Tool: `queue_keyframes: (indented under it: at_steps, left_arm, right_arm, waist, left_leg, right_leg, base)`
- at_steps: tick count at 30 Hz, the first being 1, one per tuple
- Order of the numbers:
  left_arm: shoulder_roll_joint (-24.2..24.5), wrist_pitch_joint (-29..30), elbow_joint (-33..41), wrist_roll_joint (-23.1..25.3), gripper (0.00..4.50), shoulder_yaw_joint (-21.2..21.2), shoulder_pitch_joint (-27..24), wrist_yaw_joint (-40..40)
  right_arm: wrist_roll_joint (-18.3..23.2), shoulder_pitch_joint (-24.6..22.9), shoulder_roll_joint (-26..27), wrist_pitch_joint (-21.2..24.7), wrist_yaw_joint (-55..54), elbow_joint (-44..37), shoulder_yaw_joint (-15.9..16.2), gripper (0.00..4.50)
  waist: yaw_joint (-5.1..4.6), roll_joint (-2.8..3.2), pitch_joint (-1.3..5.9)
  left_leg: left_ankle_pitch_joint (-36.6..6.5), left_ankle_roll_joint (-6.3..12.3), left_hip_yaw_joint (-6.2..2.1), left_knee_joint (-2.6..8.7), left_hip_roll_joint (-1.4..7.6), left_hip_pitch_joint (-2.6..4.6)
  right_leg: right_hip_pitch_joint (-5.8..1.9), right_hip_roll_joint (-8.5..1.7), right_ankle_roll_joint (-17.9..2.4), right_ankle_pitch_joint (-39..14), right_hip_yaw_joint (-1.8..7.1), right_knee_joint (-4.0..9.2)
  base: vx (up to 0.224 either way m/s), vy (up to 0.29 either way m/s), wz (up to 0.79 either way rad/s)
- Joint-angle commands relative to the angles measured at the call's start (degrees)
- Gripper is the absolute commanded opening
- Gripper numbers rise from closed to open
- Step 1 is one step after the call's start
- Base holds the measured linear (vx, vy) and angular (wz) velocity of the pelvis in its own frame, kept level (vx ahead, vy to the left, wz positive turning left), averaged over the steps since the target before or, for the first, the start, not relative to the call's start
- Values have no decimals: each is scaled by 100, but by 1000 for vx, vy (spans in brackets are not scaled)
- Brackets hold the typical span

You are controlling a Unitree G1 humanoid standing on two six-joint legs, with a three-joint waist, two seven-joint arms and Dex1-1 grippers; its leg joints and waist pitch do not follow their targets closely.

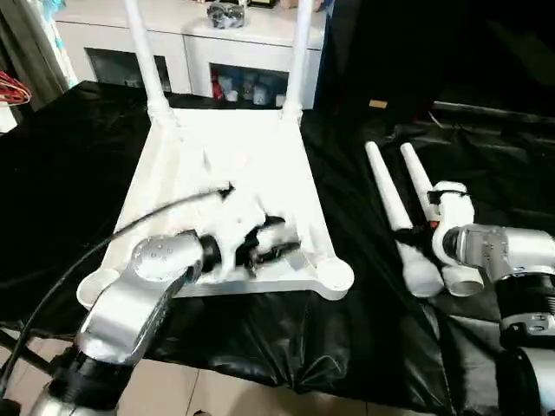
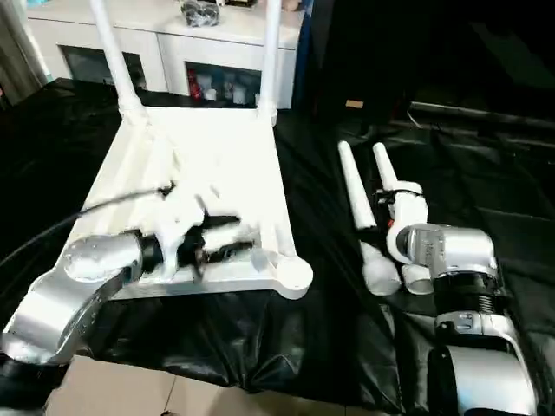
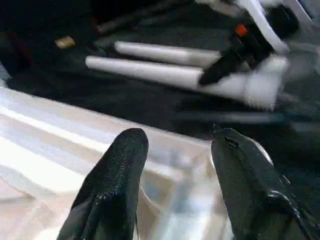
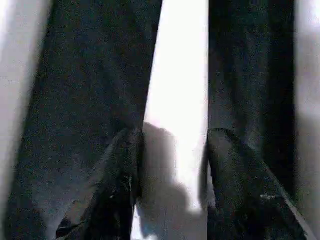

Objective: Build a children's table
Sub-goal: Pick table leg

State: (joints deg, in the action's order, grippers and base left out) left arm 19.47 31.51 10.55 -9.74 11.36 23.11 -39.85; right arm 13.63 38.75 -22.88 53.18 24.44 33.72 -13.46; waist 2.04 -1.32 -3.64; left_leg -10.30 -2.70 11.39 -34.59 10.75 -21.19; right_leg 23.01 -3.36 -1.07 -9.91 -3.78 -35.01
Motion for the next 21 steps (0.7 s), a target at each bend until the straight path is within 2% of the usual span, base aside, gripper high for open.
queue_keyframes:
  at_steps: [1,3,4,5,7,8,9,11,12,14,17,19,20,21]
  left_arm:
    - [-122,183,-157,-123,279,-180,214,199]
    - [-232,269,-253,-203,299,-270,325,283]
    - [-457,437,-411,-392,315,-431,516,410]
    - [-457,437,-411,-392,322,-431,516,410]
    - [-913,765,-733,-721,330,-752,859,733]
    - [-1094,848,-893,-796,330,-885,992,918]
    - [-1317,967,-1084,-930,360,-1083,1145,1137]
    - [-1629,1121,-1375,-1161,368,-1396,1364,1418]
    - [-1629,1121,-1375,-1161,372,-1396,1364,1418]
    - [-1866,1224,-1688,-1386,402,-1661,1563,1612]
    - [-2126,1284,-2031,-1640,420,-1957,1792,1795]
    - [-2295,1286,-2112,-1901,448,-2214,1935,1875]
    - [-2332,1298,-2116,-1971,448,-2285,1975,1903]
    - [-2370,1311,-2135,-2049,450,-2370,2035,1956]
  right_arm:
    - [266,126,34,-137,170,-243,-220,177]
    - [365,108,80,-222,276,-336,-272,177]
    - [569,25,191,-449,515,-615,-331,177]
    - [569,25,191,-449,515,-615,-331,177]
    - [1012,-193,500,-1177,1033,-1187,-450,177]
    - [1197,-279,636,-1352,1230,-1384,-497,177]
    - [1352,-368,744,-1370,1423,-1584,-474,176]
    - [1543,-485,874,-1305,1687,-1839,-397,176]
    - [1543,-485,874,-1305,1687,-1839,-397,175]
    - [1746,-586,1011,-1231,1910,-2095,-308,175]
    - [1930,-720,1143,-1216,2147,-2381,-127,175]
    - [1953,-784,1177,-1268,2186,-2458,-33,175]
    - [1954,-798,1177,-1277,2203,-2472,-11,175]
    - [1979,-827,1178,-1284,2257,-2510,19,175]
  waist:
    - [27,8,420]
    - [43,5,429]
    - [38,8,438]
    - [62,15,447]
    - [57,-14,456]
    - [98,8,464]
    - [105,3,463]
    - [121,-23,458]
    - [168,-21,450]
    - [182,-33,442]
    - [215,1,428]
    - [228,-2,437]
    - [234,-22,435]
    - [246,-19,434]
  left_leg:
    - [-1204,-86,-132,340,202,88]
    - [-1069,-50,-144,344,209,62]
    - [-980,-26,-134,338,209,47]
    - [-970,-10,-120,324,204,68]
    - [-834,79,-114,322,215,40]
    - [-851,141,-115,313,225,71]
    - [-778,229,-120,323,232,58]
    - [-739,307,-114,316,230,59]
    - [-744,328,-122,322,234,69]
    - [-755,304,-118,328,233,69]
    - [-856,272,-114,326,203,76]
    - [-859,214,-143,348,230,73]
    - [-857,202,-138,342,226,72]
    - [-867,199,-146,348,233,75]
  right_leg:
    - [-248,-406,-898,-1771,266,489]
    - [-278,-421,-974,-1598,261,462]
    - [-292,-426,-1031,-1443,266,438]
    - [-278,-428,-1045,-1391,270,443]
    - [-305,-431,-1123,-1149,274,416]
    - [-282,-448,-1137,-1085,277,420]
    - [-299,-447,-1188,-985,269,421]
    - [-307,-437,-1249,-958,267,419]
    - [-304,-451,-1234,-1081,260,438]
    - [-296,-448,-1191,-1255,258,454]
    - [-286,-447,-1000,-1604,248,525]
    - [-287,-456,-990,-1632,240,514]
    - [-287,-461,-997,-1619,241,515]
    - [-288,-467,-1005,-1620,243,513]
  base:
    - [0,0,0]
    - [0,0,0]
    - [0,0,0]
    - [0,0,0]
    - [0,0,0]
    - [0,0,0]
    - [0,0,0]
    - [0,0,0]
    - [0,0,0]
    - [0,0,0]
    - [0,0,0]
    - [0,0,0]
    - [0,0,0]
    - [0,0,0]
